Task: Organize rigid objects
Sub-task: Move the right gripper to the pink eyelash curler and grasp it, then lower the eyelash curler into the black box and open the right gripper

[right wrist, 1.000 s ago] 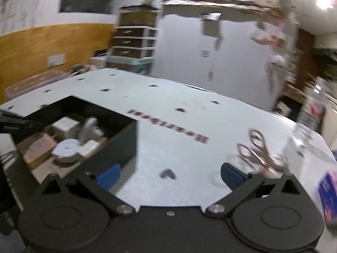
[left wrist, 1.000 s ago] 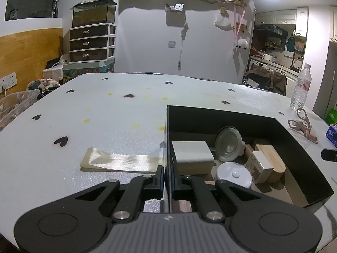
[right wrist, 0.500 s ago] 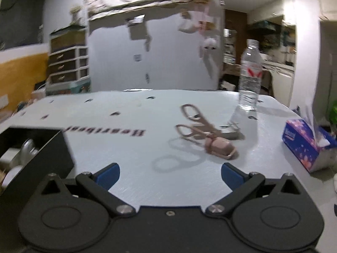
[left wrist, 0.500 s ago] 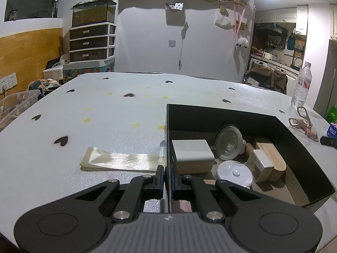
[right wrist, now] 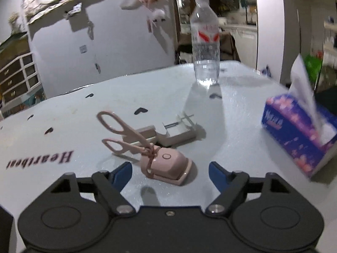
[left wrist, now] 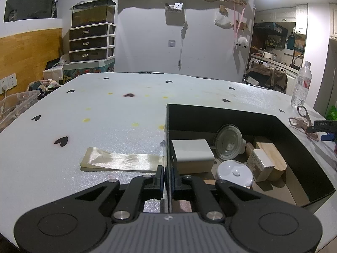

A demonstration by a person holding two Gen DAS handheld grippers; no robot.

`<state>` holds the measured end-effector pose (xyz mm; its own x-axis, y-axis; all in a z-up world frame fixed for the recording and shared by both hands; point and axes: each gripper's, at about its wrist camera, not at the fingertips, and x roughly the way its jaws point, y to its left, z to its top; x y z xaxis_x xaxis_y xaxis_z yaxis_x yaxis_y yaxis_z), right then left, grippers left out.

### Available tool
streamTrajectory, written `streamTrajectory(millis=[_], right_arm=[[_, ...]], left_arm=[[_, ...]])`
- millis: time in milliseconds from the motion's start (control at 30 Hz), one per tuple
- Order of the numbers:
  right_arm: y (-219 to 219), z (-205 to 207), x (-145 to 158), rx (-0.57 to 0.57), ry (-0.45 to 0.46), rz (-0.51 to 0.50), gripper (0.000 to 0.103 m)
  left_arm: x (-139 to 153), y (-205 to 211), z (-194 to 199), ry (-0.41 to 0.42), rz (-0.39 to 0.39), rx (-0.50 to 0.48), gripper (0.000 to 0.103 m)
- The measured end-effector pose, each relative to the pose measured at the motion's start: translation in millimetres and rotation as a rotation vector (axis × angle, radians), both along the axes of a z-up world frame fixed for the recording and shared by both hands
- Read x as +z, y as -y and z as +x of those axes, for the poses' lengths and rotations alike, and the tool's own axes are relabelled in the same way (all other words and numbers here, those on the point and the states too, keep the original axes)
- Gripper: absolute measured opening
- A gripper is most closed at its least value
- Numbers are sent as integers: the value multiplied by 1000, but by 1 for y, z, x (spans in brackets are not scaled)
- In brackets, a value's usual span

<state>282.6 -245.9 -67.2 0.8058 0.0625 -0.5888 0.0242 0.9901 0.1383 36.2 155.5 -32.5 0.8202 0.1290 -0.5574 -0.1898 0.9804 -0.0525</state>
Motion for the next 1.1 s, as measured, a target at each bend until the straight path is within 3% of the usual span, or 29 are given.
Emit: streamTrajectory(millis=[200,367,633,867,1100], right_arm=[[-12,17,-5,23,3,-65,81],[-18,20,-4,38,7,-118,61],[-23,13,-2,84,30,-104,60],[-50,-49,11,277,70,13,60],[-89,-117,63,534,114,145,60]], left_arm=[[0,1,1,0,0,1,6],[0,1,1,0,-1,2,6],[1,0,0,0,-5,0,6],[1,-1,1,1,-8,0,6],[0,1,0,10,-1,1,6]])
